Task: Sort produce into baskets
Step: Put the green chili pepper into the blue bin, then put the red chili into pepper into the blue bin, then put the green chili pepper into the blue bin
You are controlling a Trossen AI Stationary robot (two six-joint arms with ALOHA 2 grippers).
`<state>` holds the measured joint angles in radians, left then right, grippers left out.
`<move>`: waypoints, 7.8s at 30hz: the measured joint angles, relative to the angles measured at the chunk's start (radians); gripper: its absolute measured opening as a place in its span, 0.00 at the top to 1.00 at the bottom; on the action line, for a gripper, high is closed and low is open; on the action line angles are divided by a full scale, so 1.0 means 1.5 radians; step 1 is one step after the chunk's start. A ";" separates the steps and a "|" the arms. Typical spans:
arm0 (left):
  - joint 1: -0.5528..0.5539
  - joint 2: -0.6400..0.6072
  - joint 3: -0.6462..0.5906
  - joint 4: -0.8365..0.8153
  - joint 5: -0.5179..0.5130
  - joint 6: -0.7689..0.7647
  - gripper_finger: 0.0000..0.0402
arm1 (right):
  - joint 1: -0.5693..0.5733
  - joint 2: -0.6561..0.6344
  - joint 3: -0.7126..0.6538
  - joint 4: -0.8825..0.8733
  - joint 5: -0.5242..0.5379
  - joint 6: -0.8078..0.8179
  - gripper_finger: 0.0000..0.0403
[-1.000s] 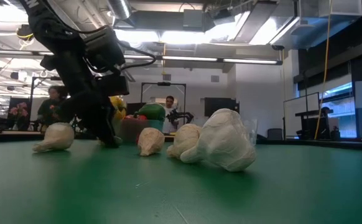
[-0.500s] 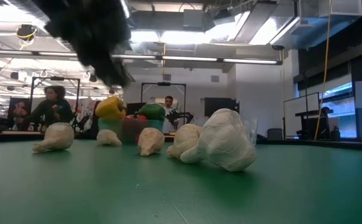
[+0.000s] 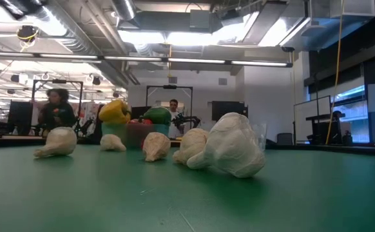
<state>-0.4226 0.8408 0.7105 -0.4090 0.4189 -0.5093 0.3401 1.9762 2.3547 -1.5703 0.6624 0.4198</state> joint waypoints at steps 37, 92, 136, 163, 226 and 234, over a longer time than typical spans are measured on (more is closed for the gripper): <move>-0.413 0.326 0.000 0.023 -0.173 -0.305 0.55 | 0.000 0.000 0.000 0.000 0.000 0.037 0.43; -0.010 -0.057 0.001 -0.094 -0.498 -0.061 0.48 | -0.359 0.263 -0.479 1.070 -0.262 -0.159 0.42; -0.010 -0.249 0.000 -0.227 -0.767 -0.145 0.48 | -0.215 0.232 0.001 0.690 -0.270 -0.308 0.86; -0.010 -0.428 0.000 -0.084 -0.716 -0.098 0.48 | -0.017 0.451 -0.002 1.332 -0.530 -0.057 0.86; -0.011 -0.424 0.000 -0.092 -0.647 -0.092 0.48 | -0.048 0.386 0.000 0.968 -0.313 -0.165 0.43; -0.011 -0.424 0.000 -0.095 -0.636 -0.096 0.48 | -0.120 0.151 0.007 0.549 -0.118 -0.090 0.42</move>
<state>-0.4385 0.2050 0.7109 -0.5517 -0.5350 -0.6536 0.1594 2.2026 2.3646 -0.7474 0.4854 0.2849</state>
